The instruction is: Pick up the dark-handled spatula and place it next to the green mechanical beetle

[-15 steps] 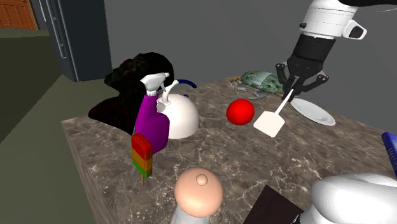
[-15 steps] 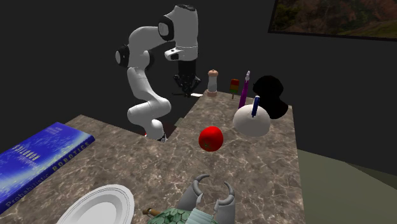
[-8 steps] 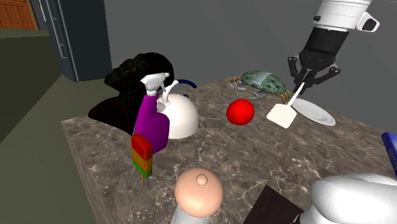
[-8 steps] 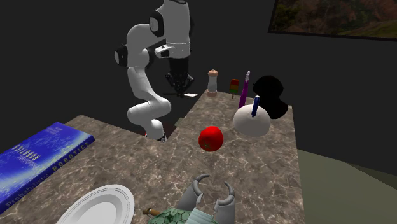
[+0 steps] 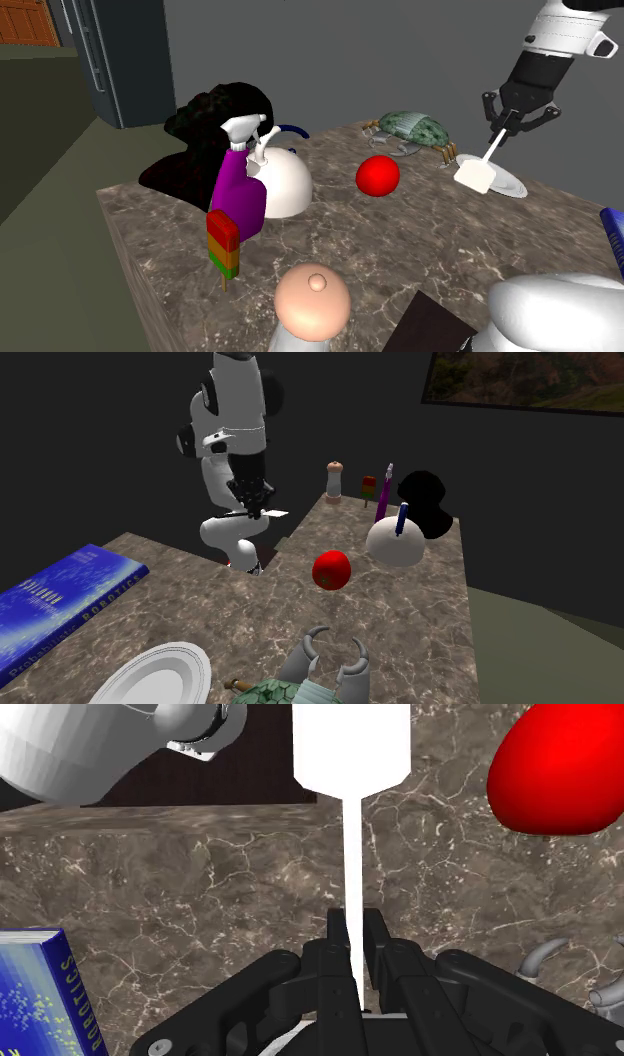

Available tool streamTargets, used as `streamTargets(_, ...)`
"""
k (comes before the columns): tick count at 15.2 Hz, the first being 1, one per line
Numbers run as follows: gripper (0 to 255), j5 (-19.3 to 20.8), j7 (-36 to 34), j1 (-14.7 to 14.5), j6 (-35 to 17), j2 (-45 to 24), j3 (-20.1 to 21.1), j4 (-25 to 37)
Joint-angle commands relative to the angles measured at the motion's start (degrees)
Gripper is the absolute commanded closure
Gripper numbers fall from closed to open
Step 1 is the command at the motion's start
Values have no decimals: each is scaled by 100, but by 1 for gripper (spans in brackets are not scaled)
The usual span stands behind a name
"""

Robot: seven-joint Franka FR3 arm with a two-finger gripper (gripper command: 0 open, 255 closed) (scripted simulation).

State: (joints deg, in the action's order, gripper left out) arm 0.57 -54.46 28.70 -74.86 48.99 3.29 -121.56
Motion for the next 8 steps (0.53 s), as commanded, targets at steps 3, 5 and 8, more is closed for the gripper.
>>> streamTargets(3, 255, 395, 550, 81, -140, -233, -535, 117)
streamTargets(5, 255, 563, 807, 117, -224, -382, -786, 204)
streamTargets(8, 255, 787, 1190, 162, -355, -647, -1163, 382)
